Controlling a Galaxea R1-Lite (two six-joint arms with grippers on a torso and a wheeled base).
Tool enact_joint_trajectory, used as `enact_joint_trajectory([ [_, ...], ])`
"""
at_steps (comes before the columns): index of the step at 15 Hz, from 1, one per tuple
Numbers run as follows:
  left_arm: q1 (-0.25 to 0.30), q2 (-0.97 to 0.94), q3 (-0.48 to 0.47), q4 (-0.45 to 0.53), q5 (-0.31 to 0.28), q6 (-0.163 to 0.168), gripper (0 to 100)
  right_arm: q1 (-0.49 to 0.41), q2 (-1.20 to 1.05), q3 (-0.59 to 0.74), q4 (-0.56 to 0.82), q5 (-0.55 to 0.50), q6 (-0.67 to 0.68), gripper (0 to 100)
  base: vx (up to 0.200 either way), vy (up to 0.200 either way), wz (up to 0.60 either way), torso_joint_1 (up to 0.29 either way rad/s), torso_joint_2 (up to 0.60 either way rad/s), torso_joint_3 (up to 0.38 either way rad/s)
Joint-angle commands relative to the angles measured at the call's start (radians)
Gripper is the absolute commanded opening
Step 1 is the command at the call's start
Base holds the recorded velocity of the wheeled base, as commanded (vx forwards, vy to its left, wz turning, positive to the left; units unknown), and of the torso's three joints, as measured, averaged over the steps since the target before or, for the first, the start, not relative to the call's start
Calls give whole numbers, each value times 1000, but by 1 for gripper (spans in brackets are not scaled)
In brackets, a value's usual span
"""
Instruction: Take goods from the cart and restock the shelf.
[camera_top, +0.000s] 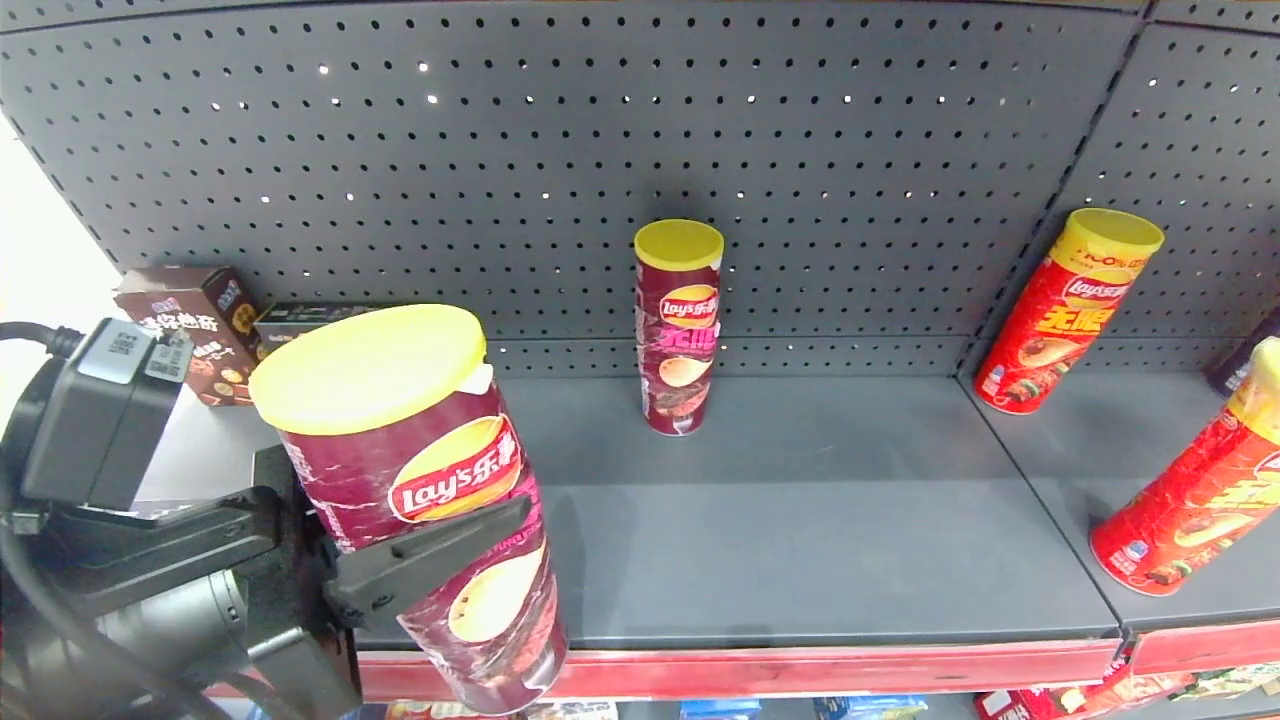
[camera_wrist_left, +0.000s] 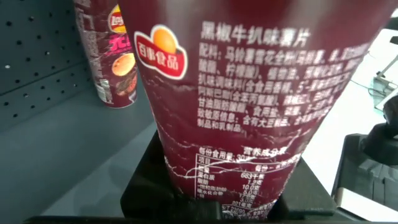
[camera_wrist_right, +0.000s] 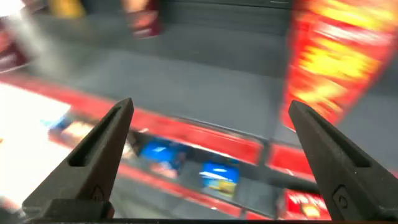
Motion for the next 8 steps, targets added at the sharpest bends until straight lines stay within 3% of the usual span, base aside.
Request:
enact_joint_trajectory([
  [1,1,-1,0,0,2,-1,0,99,134,-47,10,23,-50,100,0,0,0,0,0,0],
  [5,7,0,-20,-2,6,-1,0,248,395,-113,-91,14,-62,100,0,0,0,0,0,0],
  [8,32,8,-43,0,-1,-1,0,263,570,-173,-142,48,-52,100,0,0,0,0,0,0],
])
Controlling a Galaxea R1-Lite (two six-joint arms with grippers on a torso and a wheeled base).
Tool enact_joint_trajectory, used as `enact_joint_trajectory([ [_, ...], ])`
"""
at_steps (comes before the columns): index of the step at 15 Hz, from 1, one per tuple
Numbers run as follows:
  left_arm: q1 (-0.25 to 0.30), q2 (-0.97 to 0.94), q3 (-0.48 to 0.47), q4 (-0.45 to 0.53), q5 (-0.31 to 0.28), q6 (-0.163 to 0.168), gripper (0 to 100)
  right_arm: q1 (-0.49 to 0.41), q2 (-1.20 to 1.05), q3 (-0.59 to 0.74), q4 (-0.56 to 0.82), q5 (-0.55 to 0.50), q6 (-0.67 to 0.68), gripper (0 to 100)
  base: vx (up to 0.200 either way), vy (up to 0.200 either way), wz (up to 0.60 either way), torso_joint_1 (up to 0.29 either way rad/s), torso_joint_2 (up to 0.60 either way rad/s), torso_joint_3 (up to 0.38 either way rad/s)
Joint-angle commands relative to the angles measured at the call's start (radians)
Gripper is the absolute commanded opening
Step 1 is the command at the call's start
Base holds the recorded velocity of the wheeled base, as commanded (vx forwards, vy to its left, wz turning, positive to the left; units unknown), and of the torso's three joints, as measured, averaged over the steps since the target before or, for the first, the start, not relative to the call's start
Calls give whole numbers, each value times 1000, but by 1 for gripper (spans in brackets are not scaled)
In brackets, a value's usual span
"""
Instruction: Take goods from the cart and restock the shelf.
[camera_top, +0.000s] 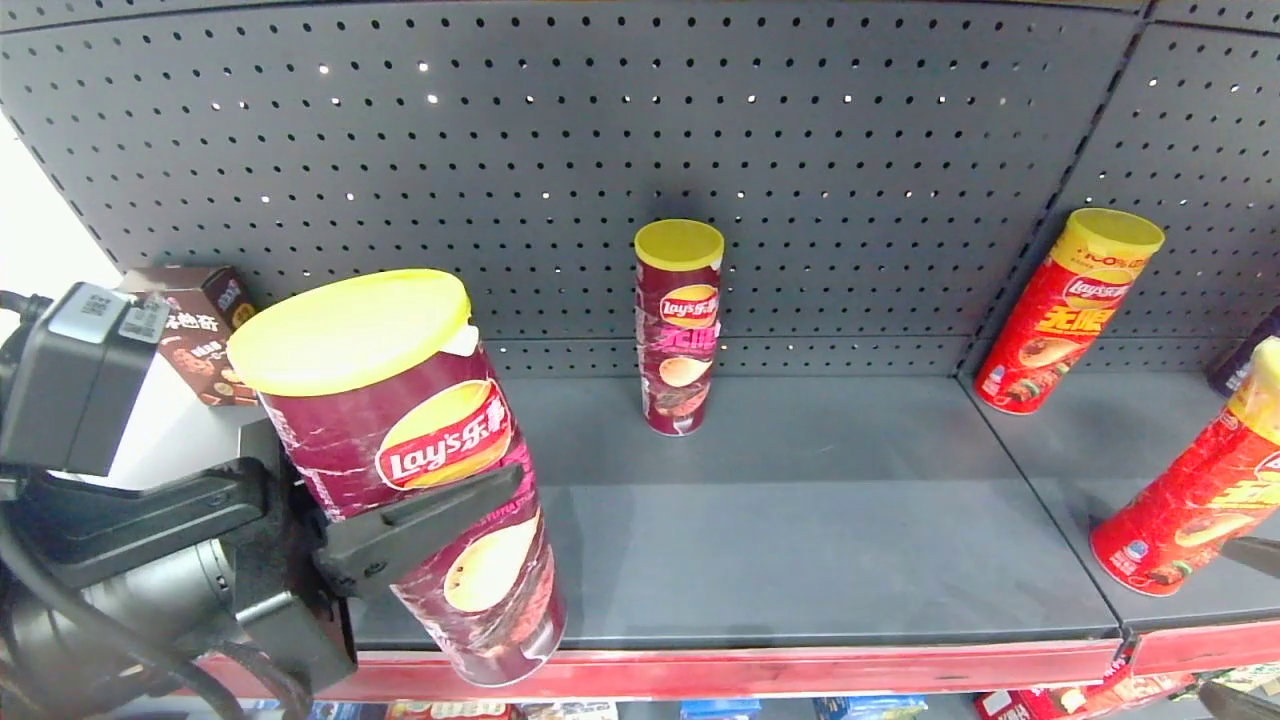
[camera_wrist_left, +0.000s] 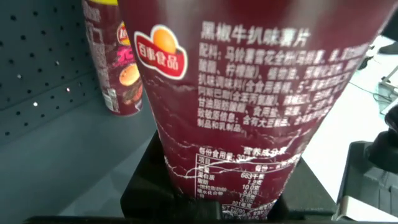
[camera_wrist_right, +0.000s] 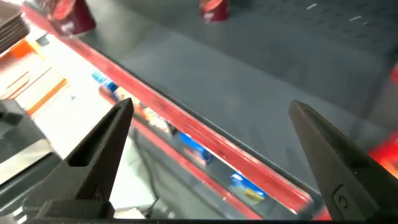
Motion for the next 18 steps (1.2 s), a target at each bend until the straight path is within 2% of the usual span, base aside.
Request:
enact_joint_trajectory([
  [1,21,10,-12,2,-2,0,0,25,203,-72,-26,33,12,100,0,0,0,0,0,0],
  [4,26,11,-30,3,-10,-2,0,25,384,-158,-116,57,17,100,0,0,0,0,0,0],
  [6,26,11,-30,12,-16,-10,0,16,492,-166,-261,90,14,100,0,0,0,0,0,0],
  [7,26,8,-38,55,-19,-17,0,-1,579,-178,-356,133,11,100,0,0,0,0,0,0],
  [10,28,8,-53,60,-19,-22,0,-17,671,-232,-377,148,-28,100,0,0,0,0,0,0],
  [11,26,13,-65,61,-24,-45,0,-24,769,-321,-382,192,-95,100,0,0,0,0,0,0],
  [15,28,39,-79,61,-45,-51,0,-29,969,-500,-422,226,-137,100,0,0,0,0,0,0],
  [18,29,45,-85,61,-51,-54,0,-52,1122,-617,-554,375,-137,100,0,0,0,0,0,0],
])
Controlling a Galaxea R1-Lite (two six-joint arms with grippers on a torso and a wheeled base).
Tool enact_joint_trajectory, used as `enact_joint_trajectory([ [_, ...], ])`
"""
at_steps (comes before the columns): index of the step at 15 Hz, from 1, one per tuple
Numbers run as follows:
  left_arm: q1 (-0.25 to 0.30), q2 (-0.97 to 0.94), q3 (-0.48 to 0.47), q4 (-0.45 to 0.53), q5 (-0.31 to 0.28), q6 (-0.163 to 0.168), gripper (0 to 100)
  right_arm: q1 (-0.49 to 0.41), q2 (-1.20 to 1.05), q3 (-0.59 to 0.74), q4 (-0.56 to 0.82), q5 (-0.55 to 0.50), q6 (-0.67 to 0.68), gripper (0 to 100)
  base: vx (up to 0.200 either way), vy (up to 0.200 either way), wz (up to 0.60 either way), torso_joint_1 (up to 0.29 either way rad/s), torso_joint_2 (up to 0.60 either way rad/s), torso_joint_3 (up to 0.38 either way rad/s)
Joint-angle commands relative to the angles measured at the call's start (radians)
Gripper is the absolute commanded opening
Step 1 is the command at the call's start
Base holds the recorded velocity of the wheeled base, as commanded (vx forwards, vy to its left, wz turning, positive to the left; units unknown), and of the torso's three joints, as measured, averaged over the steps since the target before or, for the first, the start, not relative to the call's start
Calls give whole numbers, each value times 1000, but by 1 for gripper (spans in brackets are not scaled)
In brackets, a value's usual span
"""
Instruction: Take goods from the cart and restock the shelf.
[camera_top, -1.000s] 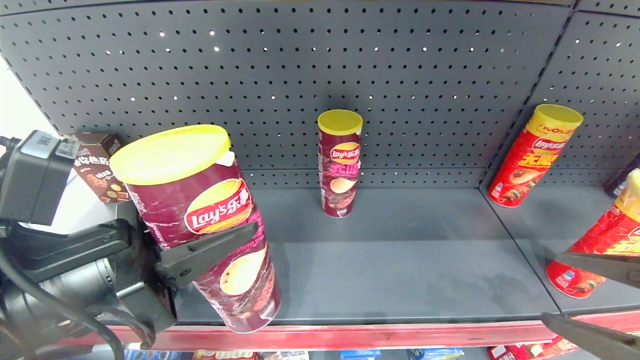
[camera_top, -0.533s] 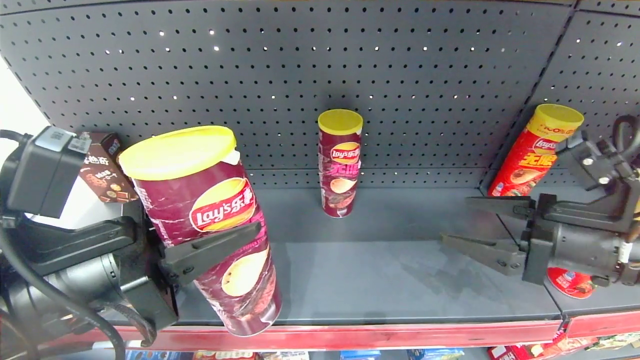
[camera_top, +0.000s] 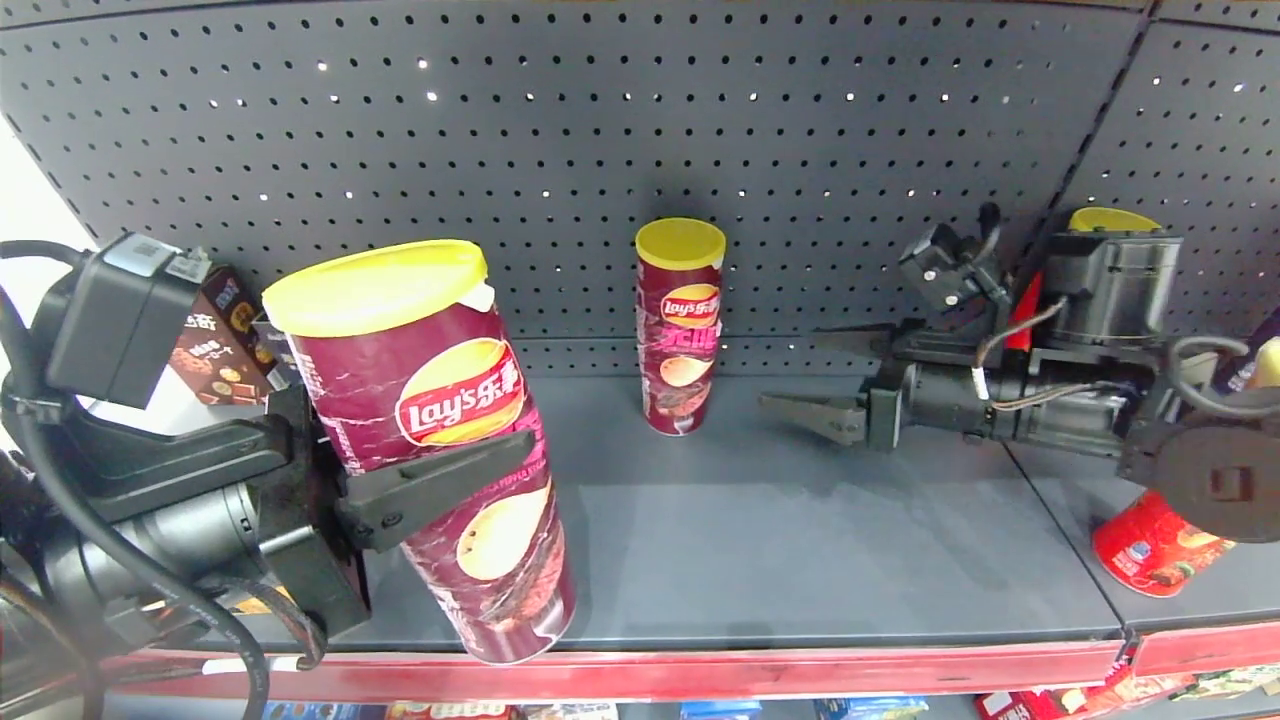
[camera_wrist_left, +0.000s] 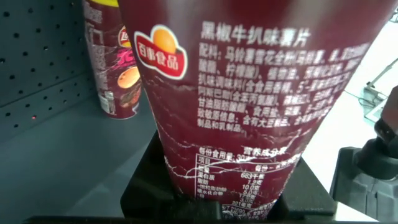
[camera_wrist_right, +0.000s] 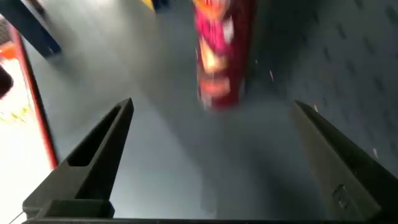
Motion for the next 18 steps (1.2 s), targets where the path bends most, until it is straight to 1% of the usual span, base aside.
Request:
enact_joint_trajectory([
  [1,11,7,-6,-2,-3,-13,0,-20,175,-110,-82,93,-2,100,0,0,0,0,0,0],
  [2,24,7,-12,0,-18,-17,0,-21,215,-149,-105,119,-2,100,0,0,0,0,0,0],
  [4,50,8,-18,0,-46,-17,0,-23,258,-198,-114,135,-2,100,0,0,0,0,0,0],
  [5,71,8,-21,0,-73,-17,0,-23,287,-233,-114,152,0,100,0,0,0,0,0,0],
  [10,79,21,-18,-2,-78,-17,0,-10,373,-317,-114,182,1,100,0,0,0,0,0,0],
  [12,79,27,-18,-6,-78,-17,0,-1,381,-322,-114,182,3,100,0,0,0,0,0,0],
  [13,79,31,-19,-8,-78,-17,0,22,391,-325,-113,182,4,100,0,0,0,0,0,0],
  [15,80,34,-18,-9,-78,-17,0,37,401,-327,-114,182,4,100,0,0,0,0,0,0],
  [18,91,34,-18,-11,-78,-16,0,56,396,-324,-114,181,4,100,0,0,0,0,0,0],
])
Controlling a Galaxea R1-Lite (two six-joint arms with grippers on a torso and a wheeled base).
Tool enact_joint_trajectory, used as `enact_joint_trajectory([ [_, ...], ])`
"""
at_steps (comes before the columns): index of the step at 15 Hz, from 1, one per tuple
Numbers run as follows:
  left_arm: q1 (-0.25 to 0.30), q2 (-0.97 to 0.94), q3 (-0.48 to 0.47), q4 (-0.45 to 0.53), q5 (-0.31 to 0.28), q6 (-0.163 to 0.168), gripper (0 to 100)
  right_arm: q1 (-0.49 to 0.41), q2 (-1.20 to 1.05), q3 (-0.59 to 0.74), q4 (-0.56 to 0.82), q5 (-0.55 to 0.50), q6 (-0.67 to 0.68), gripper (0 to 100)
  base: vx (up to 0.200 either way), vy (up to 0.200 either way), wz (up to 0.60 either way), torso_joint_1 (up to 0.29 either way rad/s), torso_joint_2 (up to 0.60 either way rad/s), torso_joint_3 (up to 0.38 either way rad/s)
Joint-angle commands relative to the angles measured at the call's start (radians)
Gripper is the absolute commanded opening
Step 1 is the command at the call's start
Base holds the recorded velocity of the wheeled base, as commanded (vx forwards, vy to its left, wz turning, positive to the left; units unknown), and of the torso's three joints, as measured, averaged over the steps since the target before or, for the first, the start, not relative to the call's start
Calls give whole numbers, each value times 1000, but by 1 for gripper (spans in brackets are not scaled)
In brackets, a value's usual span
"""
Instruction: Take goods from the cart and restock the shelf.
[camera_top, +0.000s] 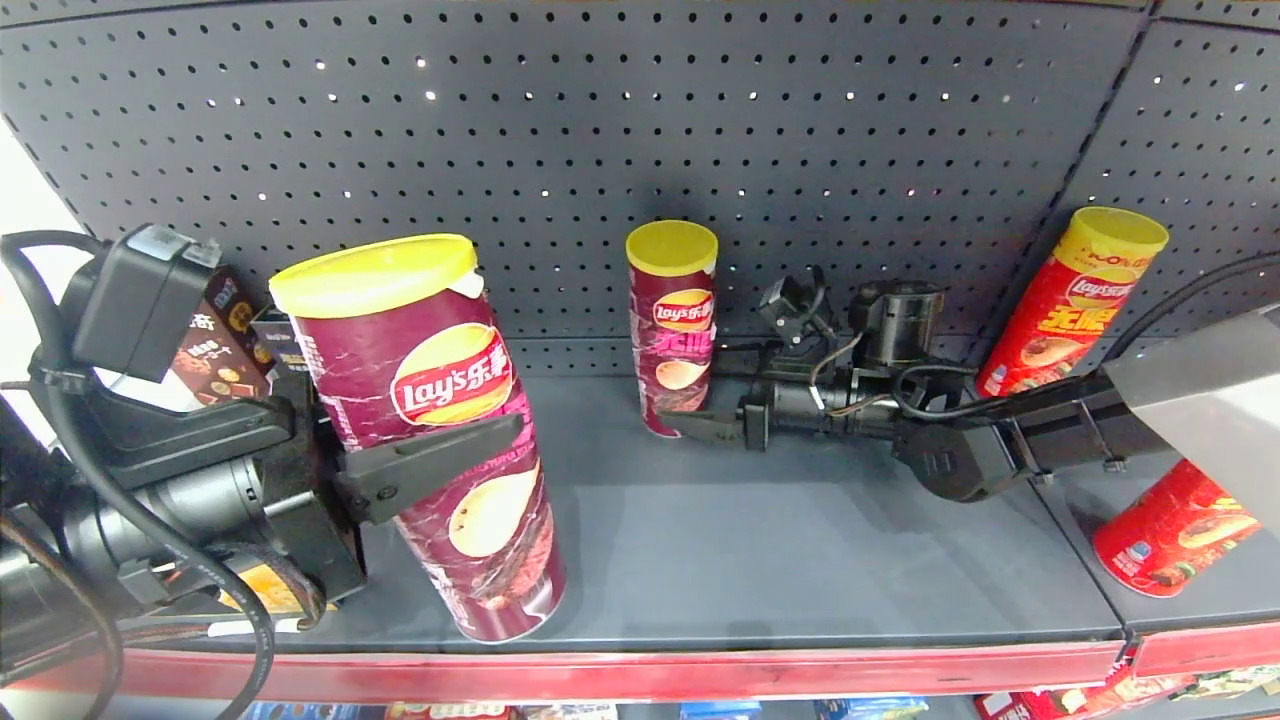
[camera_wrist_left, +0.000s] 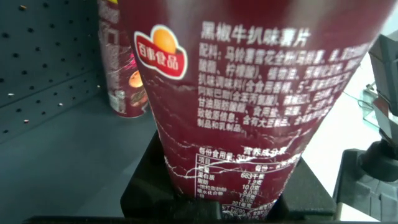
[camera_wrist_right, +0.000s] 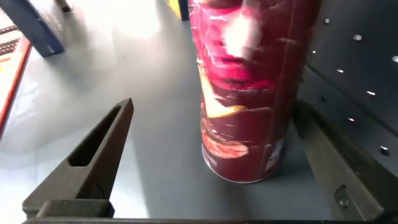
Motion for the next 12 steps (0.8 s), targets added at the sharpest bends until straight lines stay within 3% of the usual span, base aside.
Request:
enact_joint_trajectory([
  [1,4,2,0,-2,-1,0,0,12,-4,6,0,0,-2,100,0,0,0,0,0,0],
  [6,4,-2,10,-2,1,0,0,49,-52,73,0,-14,-5,100,0,0,0,0,0,0],
  [12,4,-2,11,0,1,0,0,42,15,-39,0,-28,17,100,0,0,0,0,0,0],
])
